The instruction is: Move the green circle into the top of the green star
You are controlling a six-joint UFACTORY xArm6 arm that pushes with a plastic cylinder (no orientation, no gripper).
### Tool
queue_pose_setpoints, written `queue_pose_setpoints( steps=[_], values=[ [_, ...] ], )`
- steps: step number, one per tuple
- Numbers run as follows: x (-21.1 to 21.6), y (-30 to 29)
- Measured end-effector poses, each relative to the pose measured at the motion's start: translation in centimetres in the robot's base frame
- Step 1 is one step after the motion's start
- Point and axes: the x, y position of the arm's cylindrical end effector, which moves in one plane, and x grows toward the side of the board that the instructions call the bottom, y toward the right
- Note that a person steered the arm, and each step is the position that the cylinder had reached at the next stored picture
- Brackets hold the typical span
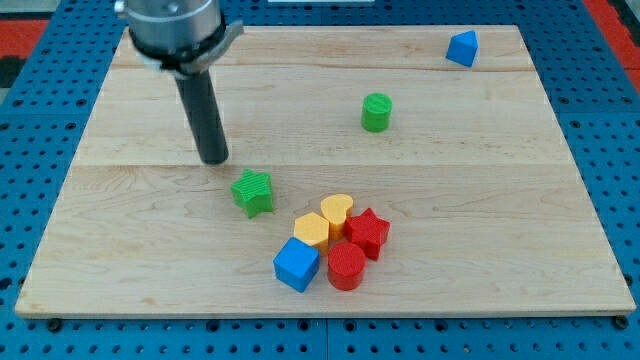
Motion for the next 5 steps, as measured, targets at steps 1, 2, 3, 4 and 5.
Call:
queue_pose_setpoints(
  steps=[1,2,3,4,5],
  values=[
    [1.9,1.5],
    [1.2,6.1],
    [2.9,12.0],
    [-2.3,11.9],
    [-2.6,17.4]
  ],
)
